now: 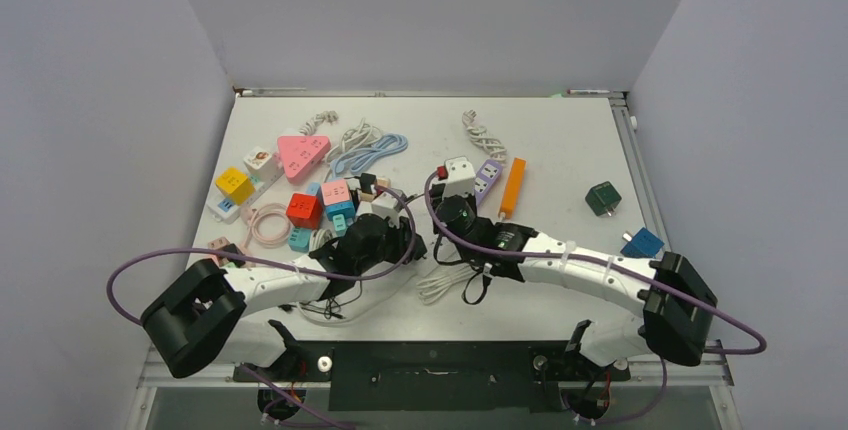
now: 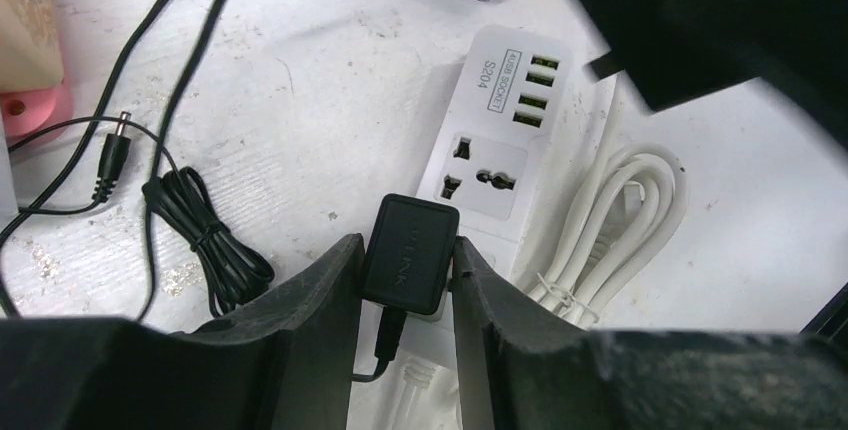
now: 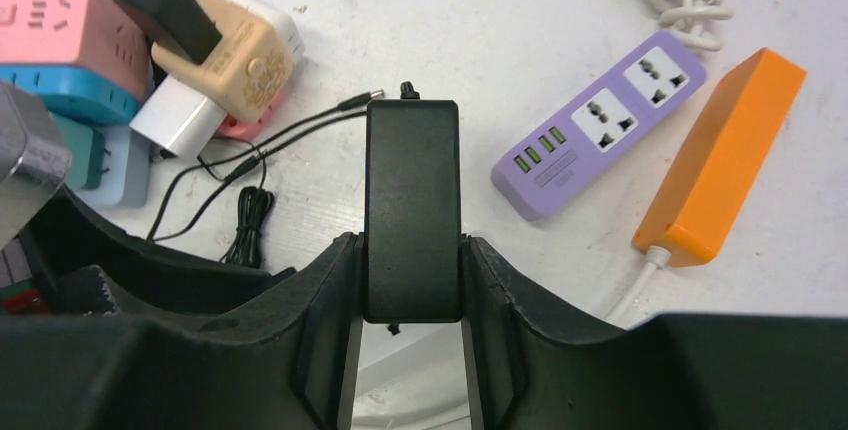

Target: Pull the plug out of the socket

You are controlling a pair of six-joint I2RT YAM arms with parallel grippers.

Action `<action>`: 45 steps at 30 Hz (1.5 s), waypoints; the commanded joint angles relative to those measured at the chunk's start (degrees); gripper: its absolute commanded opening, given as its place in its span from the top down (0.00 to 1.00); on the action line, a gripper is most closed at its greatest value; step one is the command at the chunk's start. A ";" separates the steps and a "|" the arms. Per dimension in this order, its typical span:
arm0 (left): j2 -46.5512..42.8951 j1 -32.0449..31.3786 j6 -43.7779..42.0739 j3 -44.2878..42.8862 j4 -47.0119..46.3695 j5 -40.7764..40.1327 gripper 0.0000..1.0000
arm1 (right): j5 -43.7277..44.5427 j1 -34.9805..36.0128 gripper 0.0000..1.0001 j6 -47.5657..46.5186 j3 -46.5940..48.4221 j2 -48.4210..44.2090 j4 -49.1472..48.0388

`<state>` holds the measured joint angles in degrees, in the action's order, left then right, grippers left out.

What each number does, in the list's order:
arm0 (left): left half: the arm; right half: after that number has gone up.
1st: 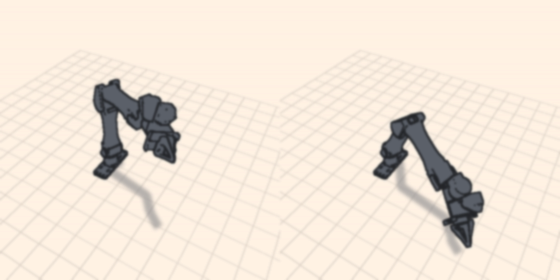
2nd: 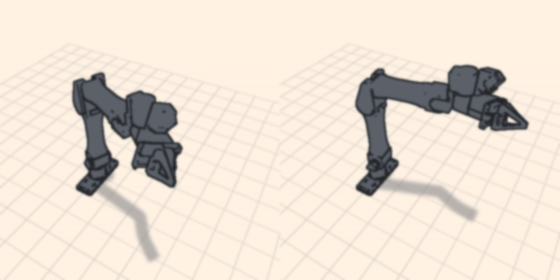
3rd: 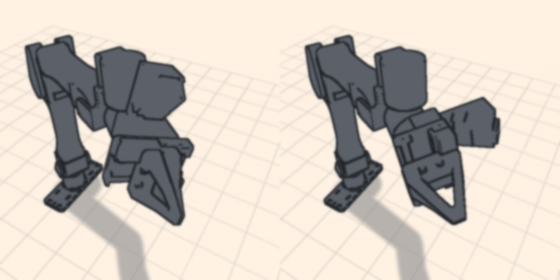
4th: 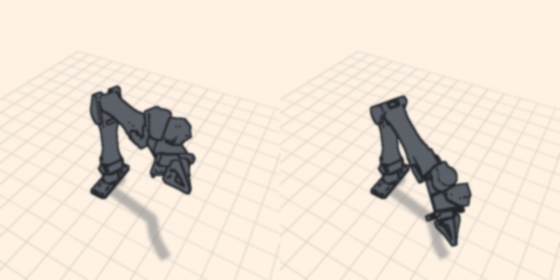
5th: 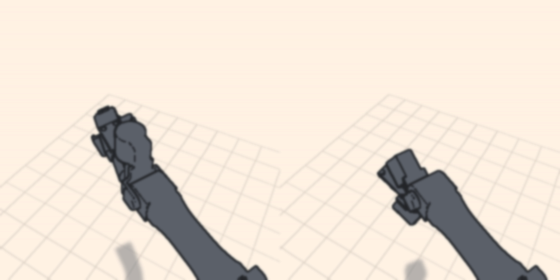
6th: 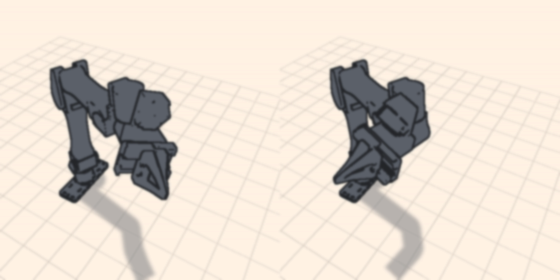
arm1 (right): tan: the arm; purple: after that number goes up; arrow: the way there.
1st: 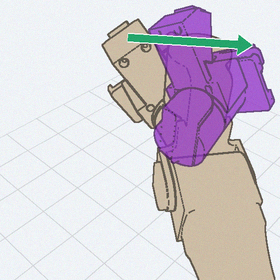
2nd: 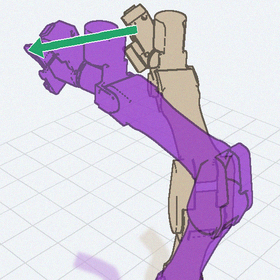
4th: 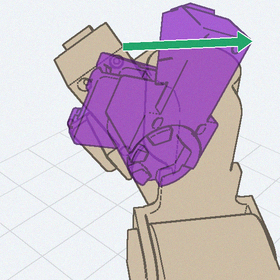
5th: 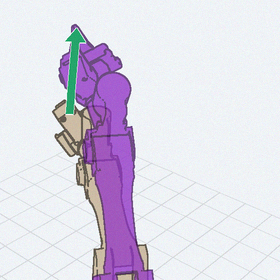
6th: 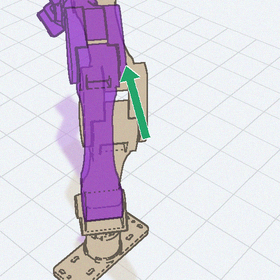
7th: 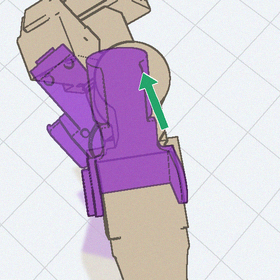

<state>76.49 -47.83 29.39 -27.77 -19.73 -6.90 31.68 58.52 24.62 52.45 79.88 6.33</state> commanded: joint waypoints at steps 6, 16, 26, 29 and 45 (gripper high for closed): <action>-1.50 2.24 -0.78 -0.02 11.89 -3.10 1.00 | 7.54 -7.95 0.95 -3.85 4.79 -8.96 7.18; -2.44 3.62 -1.64 0.35 12.47 -2.78 1.00 | 10.24 -22.37 0.95 -9.95 12.40 -13.88 10.90; -2.73 3.74 -3.35 -1.34 14.30 -3.07 1.00 | 10.76 -25.65 0.95 -16.30 27.80 -11.07 10.43; -2.85 3.72 -3.76 -1.94 14.82 -3.24 1.00 | 10.02 -25.65 0.95 -18.43 34.55 -9.32 10.23; -1.37 4.62 -3.87 -3.43 15.46 -3.56 1.00 | 31.22 -28.86 0.95 -36.50 47.33 -3.33 7.66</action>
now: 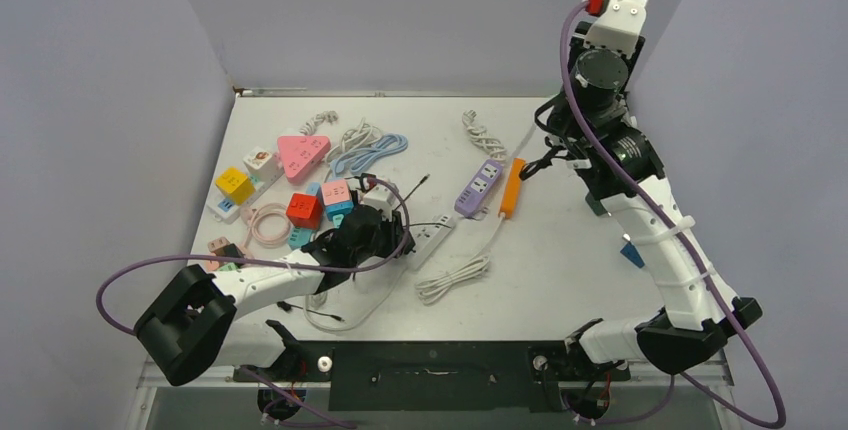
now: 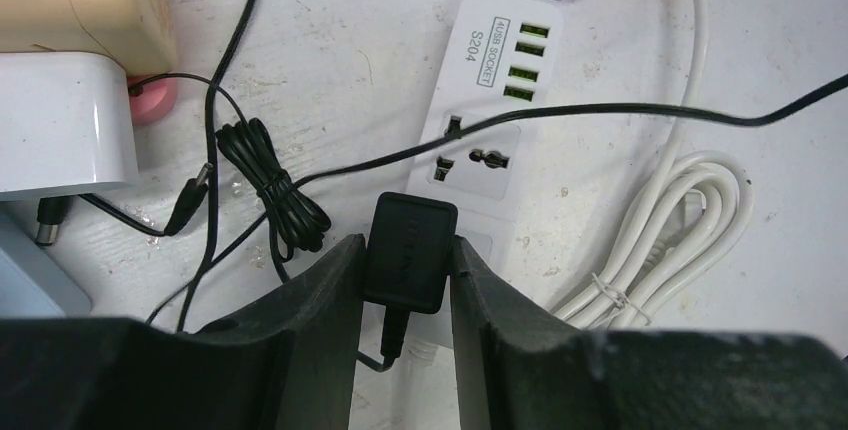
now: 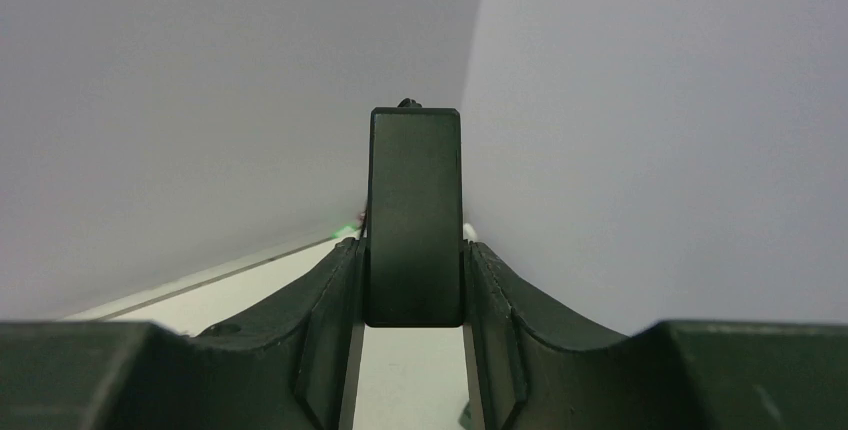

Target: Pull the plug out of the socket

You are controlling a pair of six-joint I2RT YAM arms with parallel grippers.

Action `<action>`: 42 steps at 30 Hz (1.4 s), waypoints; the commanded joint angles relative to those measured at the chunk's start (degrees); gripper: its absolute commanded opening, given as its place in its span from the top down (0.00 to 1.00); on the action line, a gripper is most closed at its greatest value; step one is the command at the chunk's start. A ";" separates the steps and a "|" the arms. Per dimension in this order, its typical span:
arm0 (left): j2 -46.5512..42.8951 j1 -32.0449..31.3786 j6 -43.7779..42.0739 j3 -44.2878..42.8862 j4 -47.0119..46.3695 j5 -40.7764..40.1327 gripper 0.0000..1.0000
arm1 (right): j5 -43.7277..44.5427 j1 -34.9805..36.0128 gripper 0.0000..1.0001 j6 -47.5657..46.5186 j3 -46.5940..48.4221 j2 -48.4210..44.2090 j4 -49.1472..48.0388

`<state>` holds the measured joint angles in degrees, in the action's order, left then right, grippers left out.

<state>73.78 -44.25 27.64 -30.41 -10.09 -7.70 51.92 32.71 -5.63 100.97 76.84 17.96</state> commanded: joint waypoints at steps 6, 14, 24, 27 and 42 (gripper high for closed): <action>1.04 1.71 -1.54 -0.29 6.15 -2.80 1.00 | 5.15 -14.23 0.95 4.15 -4.52 -1.13 5.88; 0.41 1.93 -2.01 -0.19 5.35 -1.62 1.00 | -5.08 -19.52 0.95 16.06 -19.60 -5.57 6.92; 0.93 1.91 -3.41 -0.52 4.22 0.45 1.00 | -20.98 -28.07 0.95 29.69 -42.36 -8.10 2.77; 0.95 1.92 -3.72 -0.52 3.95 0.58 1.00 | -24.73 -30.73 0.95 31.65 -46.26 -8.04 2.06; 1.96 1.90 -3.91 -1.36 3.84 1.40 1.00 | -31.79 -35.61 0.83 36.26 -57.27 -3.63 -3.31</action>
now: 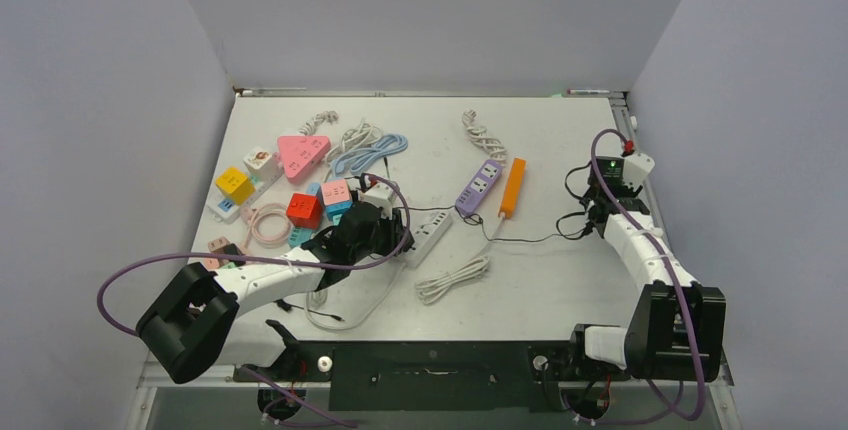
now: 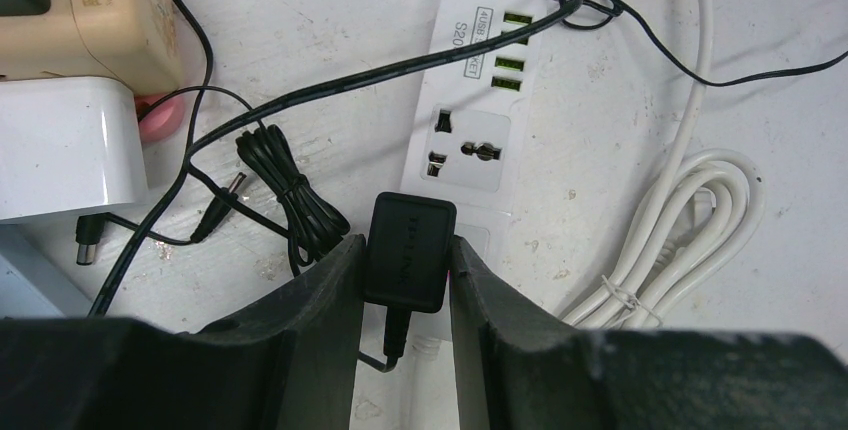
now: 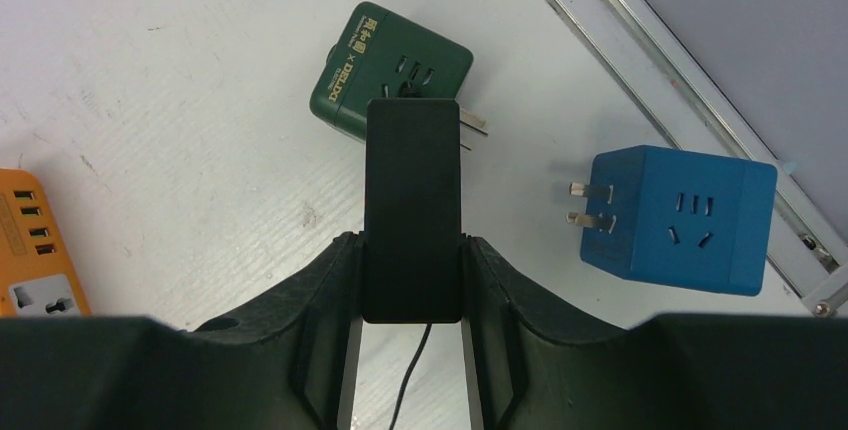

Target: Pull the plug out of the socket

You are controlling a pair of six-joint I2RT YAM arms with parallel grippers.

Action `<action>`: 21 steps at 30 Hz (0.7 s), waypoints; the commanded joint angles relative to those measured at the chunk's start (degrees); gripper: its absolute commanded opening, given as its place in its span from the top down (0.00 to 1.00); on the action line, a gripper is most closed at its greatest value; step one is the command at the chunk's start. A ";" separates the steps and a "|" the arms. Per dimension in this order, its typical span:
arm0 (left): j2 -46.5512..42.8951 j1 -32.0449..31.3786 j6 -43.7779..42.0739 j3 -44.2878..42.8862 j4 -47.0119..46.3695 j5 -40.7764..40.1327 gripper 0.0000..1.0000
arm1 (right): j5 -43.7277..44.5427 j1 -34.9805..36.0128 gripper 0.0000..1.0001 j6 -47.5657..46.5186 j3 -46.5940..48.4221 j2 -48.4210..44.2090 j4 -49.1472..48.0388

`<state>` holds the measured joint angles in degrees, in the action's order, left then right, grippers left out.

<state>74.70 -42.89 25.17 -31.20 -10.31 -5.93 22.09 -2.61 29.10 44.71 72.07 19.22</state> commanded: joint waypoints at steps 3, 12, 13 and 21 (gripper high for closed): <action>0.92 0.57 -1.49 -0.53 4.13 -0.42 1.00 | -1.12 -0.37 0.70 1.28 -1.74 2.04 -5.13; 1.15 0.59 -1.39 -0.35 4.24 -0.10 1.00 | 0.95 -0.24 0.27 -0.92 -2.71 -1.28 -5.77; 1.21 0.54 -1.36 -0.35 4.20 -0.06 1.00 | 1.21 -0.21 0.26 -1.13 -2.56 -2.08 -5.56; 0.95 0.53 -1.40 -0.76 4.08 0.23 1.00 | -5.22 3.51 0.14 -5.12 -2.53 -10.07 -8.94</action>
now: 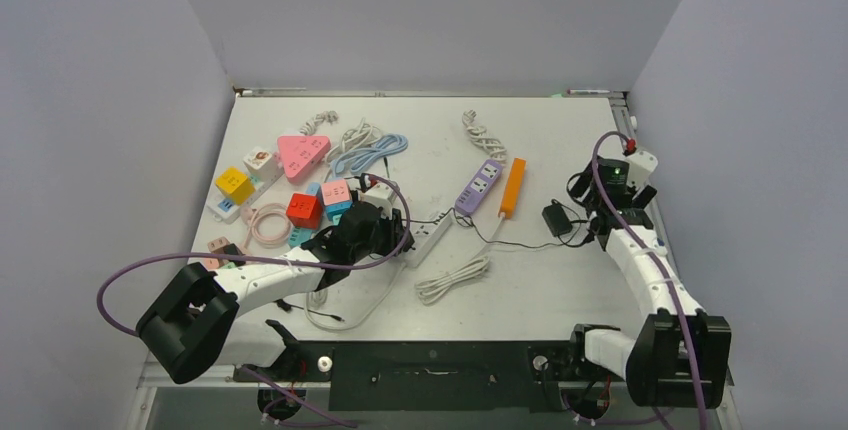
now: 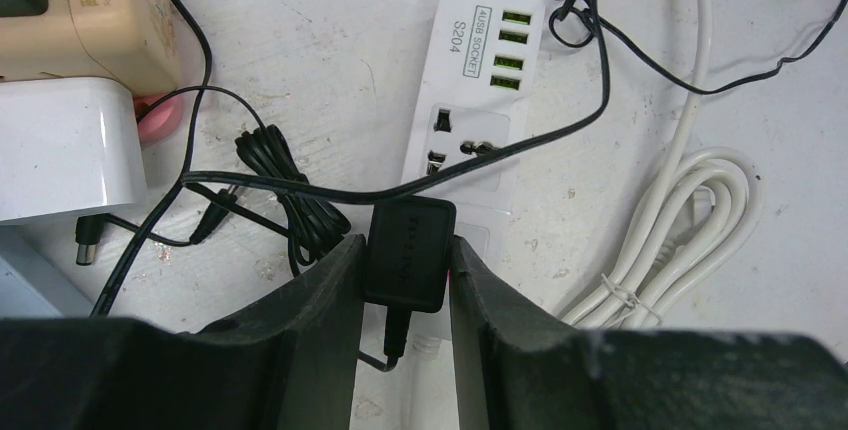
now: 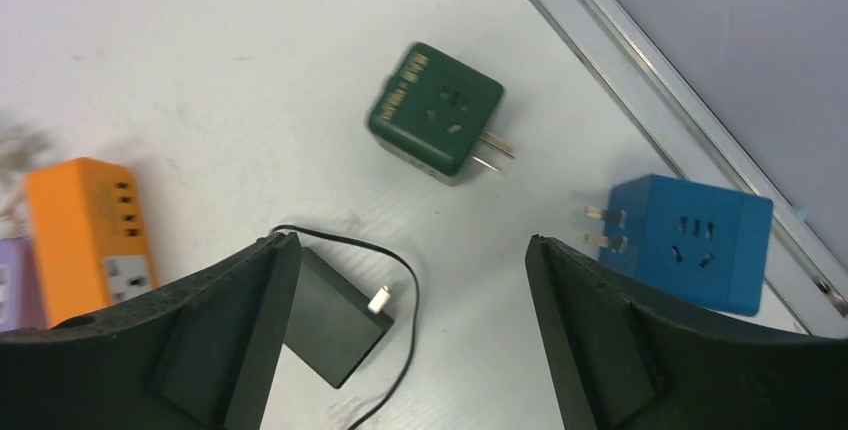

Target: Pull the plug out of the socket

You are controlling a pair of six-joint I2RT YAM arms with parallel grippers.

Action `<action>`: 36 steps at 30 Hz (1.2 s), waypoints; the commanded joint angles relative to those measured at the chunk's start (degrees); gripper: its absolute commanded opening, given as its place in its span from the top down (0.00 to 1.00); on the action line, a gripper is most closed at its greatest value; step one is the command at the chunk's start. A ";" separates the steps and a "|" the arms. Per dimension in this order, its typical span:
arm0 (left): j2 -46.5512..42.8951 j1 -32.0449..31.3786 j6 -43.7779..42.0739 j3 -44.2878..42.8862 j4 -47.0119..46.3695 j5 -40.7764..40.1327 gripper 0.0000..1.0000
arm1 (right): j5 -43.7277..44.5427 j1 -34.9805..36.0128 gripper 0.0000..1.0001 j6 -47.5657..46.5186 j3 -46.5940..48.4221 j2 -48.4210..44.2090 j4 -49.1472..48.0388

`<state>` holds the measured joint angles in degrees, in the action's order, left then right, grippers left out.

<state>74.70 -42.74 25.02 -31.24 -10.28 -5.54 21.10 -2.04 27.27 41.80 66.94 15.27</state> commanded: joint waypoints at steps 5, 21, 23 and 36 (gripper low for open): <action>0.11 -0.01 -1.63 -3.28 7.70 -1.13 0.92 | -9.07 15.39 0.03 -12.32 2.70 -3.77 -9.57; -14.97 4.30 -0.64 -7.83 20.74 4.47 0.31 | -44.99 35.68 0.00 -19.64 8.73 12.23 -21.00; -16.25 6.59 -0.05 -8.74 23.36 4.76 0.30 | -45.46 37.71 0.00 -19.62 10.14 14.15 -21.14; -17.18 24.10 -4.25 -18.32 37.89 4.81 0.13 | -42.75 49.63 0.11 -18.74 19.41 28.09 -20.78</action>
<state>58.65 -22.44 23.66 -46.30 23.66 -0.80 -22.46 45.01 8.73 57.49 92.03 -3.33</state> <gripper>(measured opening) 0.852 0.909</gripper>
